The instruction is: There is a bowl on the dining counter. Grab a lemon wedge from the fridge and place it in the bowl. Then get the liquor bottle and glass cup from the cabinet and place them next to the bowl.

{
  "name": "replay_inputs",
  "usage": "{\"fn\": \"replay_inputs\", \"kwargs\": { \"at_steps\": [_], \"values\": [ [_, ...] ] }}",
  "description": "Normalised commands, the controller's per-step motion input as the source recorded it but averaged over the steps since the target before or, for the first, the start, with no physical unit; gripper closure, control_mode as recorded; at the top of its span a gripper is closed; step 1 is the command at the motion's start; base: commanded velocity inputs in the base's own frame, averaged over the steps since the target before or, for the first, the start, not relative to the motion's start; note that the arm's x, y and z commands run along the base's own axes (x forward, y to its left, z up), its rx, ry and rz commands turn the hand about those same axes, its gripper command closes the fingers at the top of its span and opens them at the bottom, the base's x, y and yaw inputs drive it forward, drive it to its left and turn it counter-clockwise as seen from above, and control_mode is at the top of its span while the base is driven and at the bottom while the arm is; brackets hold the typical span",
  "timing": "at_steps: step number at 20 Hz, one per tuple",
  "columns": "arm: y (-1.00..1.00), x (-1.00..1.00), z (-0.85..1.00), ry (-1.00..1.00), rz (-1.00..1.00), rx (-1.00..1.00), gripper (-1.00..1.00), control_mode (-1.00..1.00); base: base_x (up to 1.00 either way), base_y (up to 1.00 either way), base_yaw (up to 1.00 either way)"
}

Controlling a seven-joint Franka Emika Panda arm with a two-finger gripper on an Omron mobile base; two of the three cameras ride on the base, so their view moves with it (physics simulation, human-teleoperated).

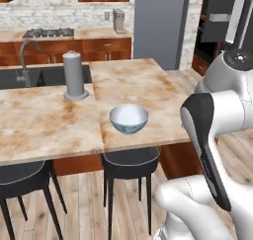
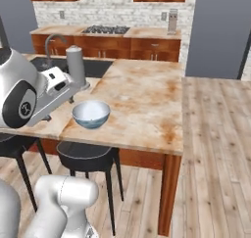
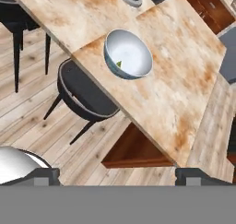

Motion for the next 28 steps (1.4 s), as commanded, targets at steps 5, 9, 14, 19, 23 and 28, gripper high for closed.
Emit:
{"fn": "replay_inputs", "kwargs": {
  "at_steps": [5,9,14,19,23,28],
  "values": [
    [0.0,0.0,0.0,0.0,0.0,0.0,-1.0,1.0,-0.28,-1.0,-0.03],
    [0.0,0.0,0.0,0.0,0.0,0.0,-1.0,1.0,0.0,-1.0,-0.08],
    [0.0,0.0,0.0,0.0,0.0,0.0,-1.0,1.0,0.12,-1.0,-0.08],
    [0.0,0.0,0.0,0.0,0.0,0.0,-1.0,1.0,0.5,-0.99,-0.06],
    [0.0,0.0,0.0,0.0,0.0,0.0,-1.0,1.0,1.0,-0.36,-0.03],
    [0.0,0.0,0.0,0.0,0.0,0.0,-1.0,1.0,1.0,-0.3,0.0]
  ]
}}
